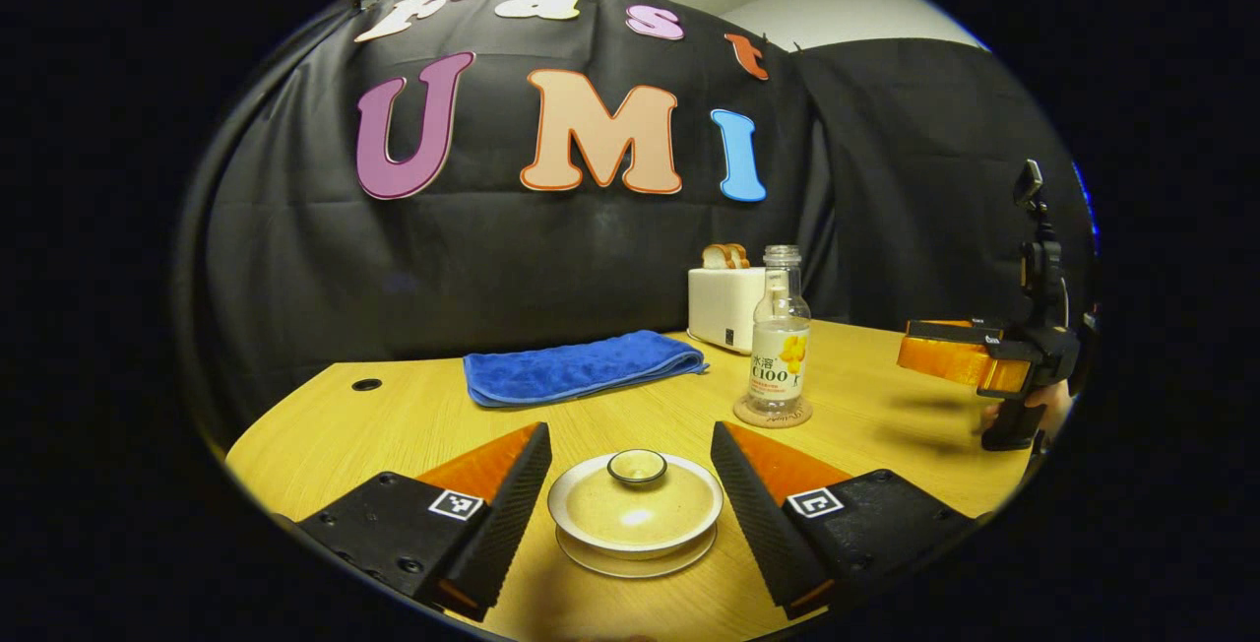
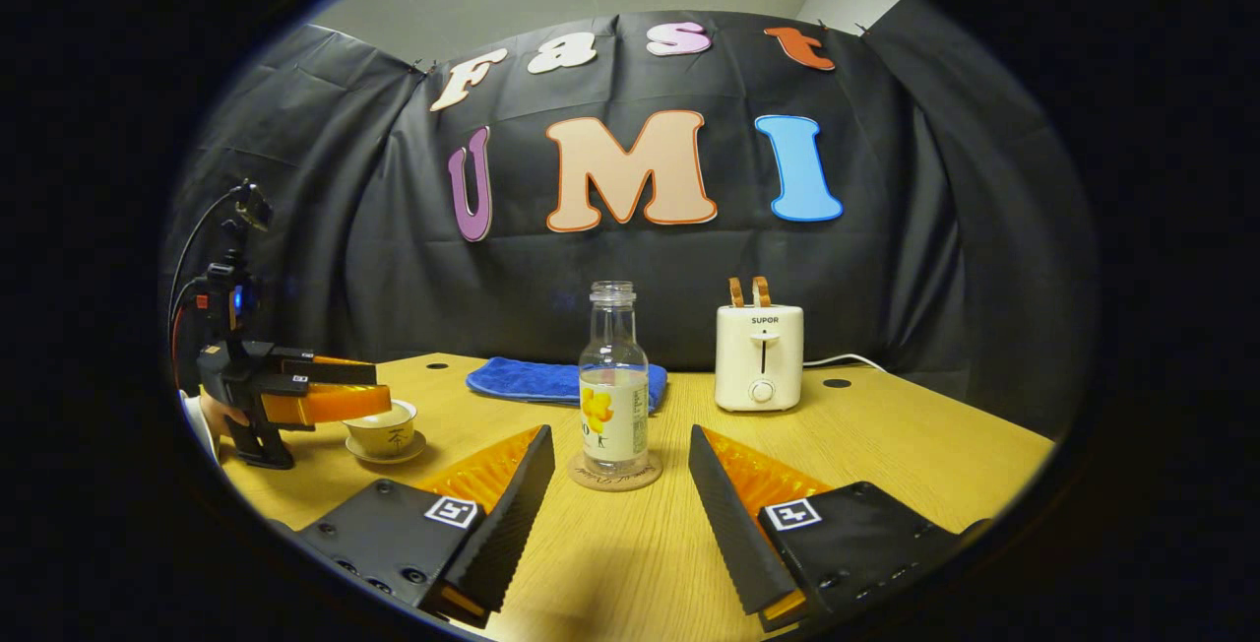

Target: Open the teacup lid with one hand, grasp the water bottle and pour water into the teacup with the other hand; after pouring, place the water bottle on the coaster and then close the teacup lid.

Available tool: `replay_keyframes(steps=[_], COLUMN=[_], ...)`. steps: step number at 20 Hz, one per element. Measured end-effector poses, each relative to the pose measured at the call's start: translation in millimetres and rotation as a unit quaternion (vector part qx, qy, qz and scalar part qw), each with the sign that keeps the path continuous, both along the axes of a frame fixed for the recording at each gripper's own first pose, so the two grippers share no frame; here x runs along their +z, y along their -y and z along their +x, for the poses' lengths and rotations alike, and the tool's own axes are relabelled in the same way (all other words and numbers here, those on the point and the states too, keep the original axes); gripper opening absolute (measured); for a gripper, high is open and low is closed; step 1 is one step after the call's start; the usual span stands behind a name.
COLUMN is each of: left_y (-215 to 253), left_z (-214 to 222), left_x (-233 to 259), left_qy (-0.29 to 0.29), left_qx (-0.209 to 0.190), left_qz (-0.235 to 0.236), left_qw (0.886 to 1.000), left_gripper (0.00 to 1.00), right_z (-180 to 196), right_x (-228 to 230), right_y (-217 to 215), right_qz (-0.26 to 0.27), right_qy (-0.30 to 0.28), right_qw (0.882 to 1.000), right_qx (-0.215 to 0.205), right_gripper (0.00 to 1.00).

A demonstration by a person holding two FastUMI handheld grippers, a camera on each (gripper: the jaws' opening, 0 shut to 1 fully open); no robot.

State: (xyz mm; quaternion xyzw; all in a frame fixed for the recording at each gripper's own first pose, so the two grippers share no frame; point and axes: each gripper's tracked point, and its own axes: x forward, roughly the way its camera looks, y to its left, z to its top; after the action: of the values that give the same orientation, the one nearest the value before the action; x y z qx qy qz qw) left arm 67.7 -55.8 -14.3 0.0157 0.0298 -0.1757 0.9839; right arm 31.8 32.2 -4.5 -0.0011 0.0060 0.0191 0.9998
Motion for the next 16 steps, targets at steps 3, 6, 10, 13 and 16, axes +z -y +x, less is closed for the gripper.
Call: replay_keyframes(steps=[3, 6, 10, 13, 16], left_y=[-9.0, -18.7, -35.6, -53.0, -73.6], left_z=[-5.3, -12.5, -22.9, -33.6, -41.0], left_x=[3.1, 8.3, 11.2, 12.7, 10.8], left_qy=[0.007, 0.020, 0.023, 0.030, 0.029], left_qx=[0.020, 0.048, 0.096, 0.140, 0.194], left_qz=[-0.010, -0.018, -0.015, -0.016, -0.013], left_qw=[1.000, 0.998, 0.995, 0.990, 0.980], left_gripper=[0.97, 0.96, 0.96, 0.97, 0.97], right_z=[0.0, 0.5, 0.1, 0.2, -0.3], right_x=[0.5, 0.9, 1.3, 1.4, 1.8], right_y=[1.2, 4.2, 7.8, 13.0, 17.7], right_qz=[0.000, 0.000, -0.001, -0.002, -0.002], right_qy=[0.000, 0.001, 0.002, 0.003, 0.004], right_qw=[1.000, 1.000, 1.000, 0.999, 0.999], right_qx=[-0.003, -0.009, -0.019, -0.033, -0.046], right_gripper=[0.84, 0.94, 0.89, 0.89, 0.89])
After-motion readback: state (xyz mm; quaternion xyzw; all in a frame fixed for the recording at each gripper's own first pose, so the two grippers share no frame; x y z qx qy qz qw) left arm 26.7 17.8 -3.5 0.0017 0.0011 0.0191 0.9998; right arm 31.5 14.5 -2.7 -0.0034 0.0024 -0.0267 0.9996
